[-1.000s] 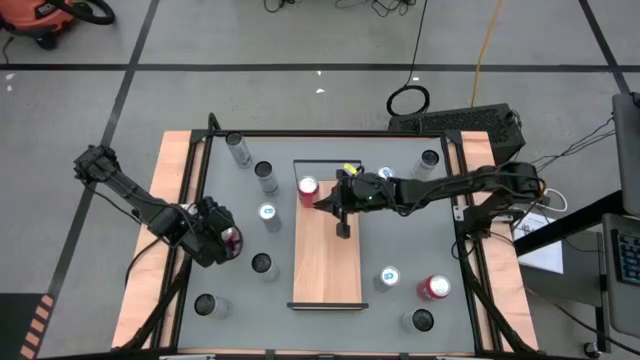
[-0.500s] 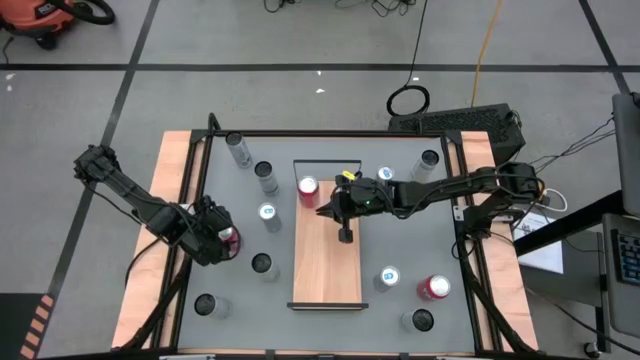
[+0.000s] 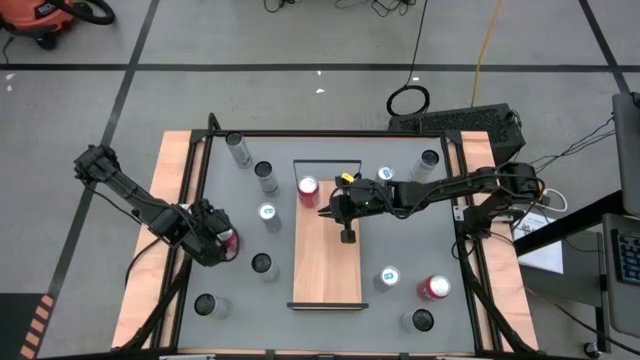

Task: Place canned beverage on shelf
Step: Put the left red soda can aligned with the other red soda can on the shelf

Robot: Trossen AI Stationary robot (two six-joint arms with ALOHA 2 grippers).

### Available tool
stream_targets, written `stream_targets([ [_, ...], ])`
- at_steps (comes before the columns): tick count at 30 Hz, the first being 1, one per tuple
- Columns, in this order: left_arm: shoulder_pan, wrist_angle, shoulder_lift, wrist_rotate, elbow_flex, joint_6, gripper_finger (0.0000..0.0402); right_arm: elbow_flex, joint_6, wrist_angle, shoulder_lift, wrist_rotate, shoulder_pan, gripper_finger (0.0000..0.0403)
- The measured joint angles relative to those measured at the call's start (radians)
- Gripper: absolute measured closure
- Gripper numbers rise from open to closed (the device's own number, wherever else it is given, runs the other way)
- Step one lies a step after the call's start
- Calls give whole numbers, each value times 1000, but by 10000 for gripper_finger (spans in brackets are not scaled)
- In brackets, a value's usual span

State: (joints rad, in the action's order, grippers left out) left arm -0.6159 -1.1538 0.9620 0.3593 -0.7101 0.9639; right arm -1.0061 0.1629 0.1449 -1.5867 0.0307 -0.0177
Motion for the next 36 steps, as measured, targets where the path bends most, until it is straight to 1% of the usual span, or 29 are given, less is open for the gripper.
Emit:
stream_targets([
  [9, 0, 20, 0, -16, 0, 5, 54, 0, 33, -2, 0, 0, 0, 403],
  [20, 0, 20, 0, -39, 0, 77, 56, 0, 101, 8, 0, 0, -2, 403],
  [24, 0, 23, 0, -41, 2, 79, 56, 0, 110, -2, 0, 0, -2, 402],
  [28, 0, 27, 0, -52, 3, 79, 56, 0, 98, -9, 0, 2, -2, 386],
  [32, 0, 28, 0, -76, 3, 80, 56, 0, 89, -12, 0, 50, -2, 361],
  [36, 0, 27, 0, -97, 3, 82, 56, 0, 88, -18, 0, 52, -2, 337],
])
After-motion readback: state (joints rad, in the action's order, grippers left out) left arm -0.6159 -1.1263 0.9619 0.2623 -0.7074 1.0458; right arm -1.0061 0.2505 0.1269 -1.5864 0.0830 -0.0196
